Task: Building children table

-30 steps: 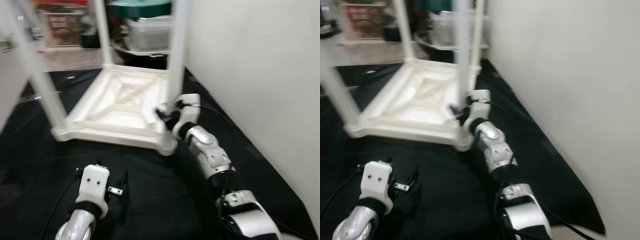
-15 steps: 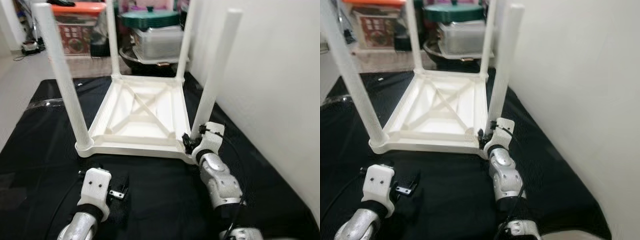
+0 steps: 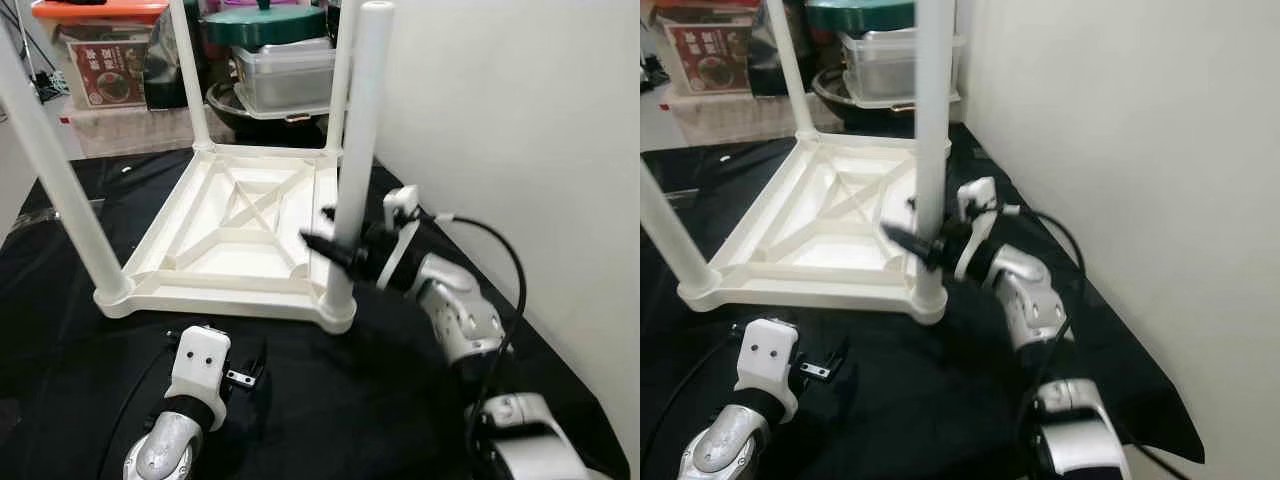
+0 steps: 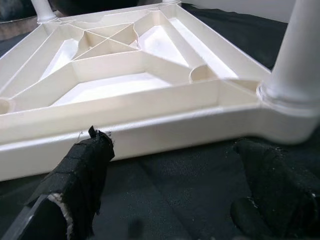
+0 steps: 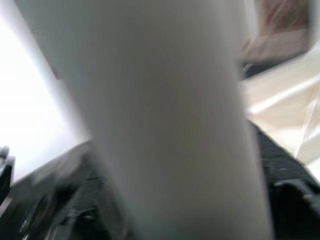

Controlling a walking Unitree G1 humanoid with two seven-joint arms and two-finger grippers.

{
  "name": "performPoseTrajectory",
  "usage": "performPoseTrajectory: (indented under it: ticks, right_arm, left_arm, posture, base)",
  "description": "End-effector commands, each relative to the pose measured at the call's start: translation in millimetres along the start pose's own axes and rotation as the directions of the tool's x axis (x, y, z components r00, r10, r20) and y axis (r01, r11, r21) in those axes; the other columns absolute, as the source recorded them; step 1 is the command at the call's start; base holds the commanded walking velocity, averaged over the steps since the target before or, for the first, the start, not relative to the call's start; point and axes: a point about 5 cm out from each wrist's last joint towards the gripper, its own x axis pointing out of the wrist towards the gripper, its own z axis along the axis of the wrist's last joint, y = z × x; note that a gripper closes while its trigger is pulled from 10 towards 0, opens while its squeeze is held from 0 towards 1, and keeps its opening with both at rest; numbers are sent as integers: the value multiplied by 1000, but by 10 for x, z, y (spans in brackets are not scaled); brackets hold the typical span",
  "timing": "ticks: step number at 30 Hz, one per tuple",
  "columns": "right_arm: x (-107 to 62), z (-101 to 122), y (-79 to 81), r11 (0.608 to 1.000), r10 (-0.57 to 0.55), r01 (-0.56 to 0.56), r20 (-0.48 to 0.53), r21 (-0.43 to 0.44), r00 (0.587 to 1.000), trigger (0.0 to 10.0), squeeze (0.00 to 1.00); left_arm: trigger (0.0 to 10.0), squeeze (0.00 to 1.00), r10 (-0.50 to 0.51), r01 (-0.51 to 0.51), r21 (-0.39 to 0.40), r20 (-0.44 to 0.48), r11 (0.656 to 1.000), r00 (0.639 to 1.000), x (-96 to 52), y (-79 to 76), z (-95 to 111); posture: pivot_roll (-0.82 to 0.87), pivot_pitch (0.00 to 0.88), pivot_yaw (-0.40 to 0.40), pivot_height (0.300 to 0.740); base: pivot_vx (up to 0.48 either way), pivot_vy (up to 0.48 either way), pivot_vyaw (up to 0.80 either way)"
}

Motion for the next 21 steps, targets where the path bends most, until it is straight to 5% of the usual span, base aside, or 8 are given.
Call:
performPoseTrajectory:
  ticks: [1,3,5,6,9,15,16,21]
  right_arm:
    - [96,-253,148,998,45,-40,-89,53,995,0,0]
    - [132,-421,-44,943,-331,331,-201,-34,922,0,0]
    - [-110,-529,-397,607,-786,784,-248,-130,567,0,0]
    - [-110,-529,-397,607,-786,784,-248,-130,567,0,0]
    - [-610,-667,-549,220,-948,960,-270,-174,168,0,0]
    - [-748,-727,-376,209,-952,963,-262,-171,160,2510,0]
    - [-675,-704,-320,271,-933,947,-288,-171,215,10000,0]
    - [-445,-579,-293,405,-889,890,-320,-210,329,10000,0]
  left_arm:
    - [10000,0,-2,2,6,-21,1000,1000,-22,18,-46]
    - [10000,0,3,-3,4,-20,1000,1000,-24,28,-42]
    - [10000,0,-3,3,5,-19,1000,1000,-25,24,-39]
    - [10000,0,-3,3,5,-19,1000,1000,-25,24,-39]
    - [10000,0,-7,8,7,-18,1000,1000,-23,29,-39]
    - [10000,0,-22,22,7,-26,1000,999,9,34,-78]
    - [10000,0,-36,36,4,-24,999,999,33,8,-74]
    - [10000,0,-60,60,4,-11,998,998,87,-29,-39]
  posture:
    - [170,0,-75,740]
    - [165,0,-73,740]
    - [158,0,-68,740]
    - [158,0,-68,740]
    - [151,0,-59,740]
    - [107,0,-25,740]
    - [96,0,-17,740]
    - [91,0,-15,740]
  base:
    - [0,0,0]
    - [0,0,0]
    - [0,0,0]
    - [0,0,0]
    - [0,0,0]
    - [0,0,0]
    - [0,0,0]
    - [0,0,0]
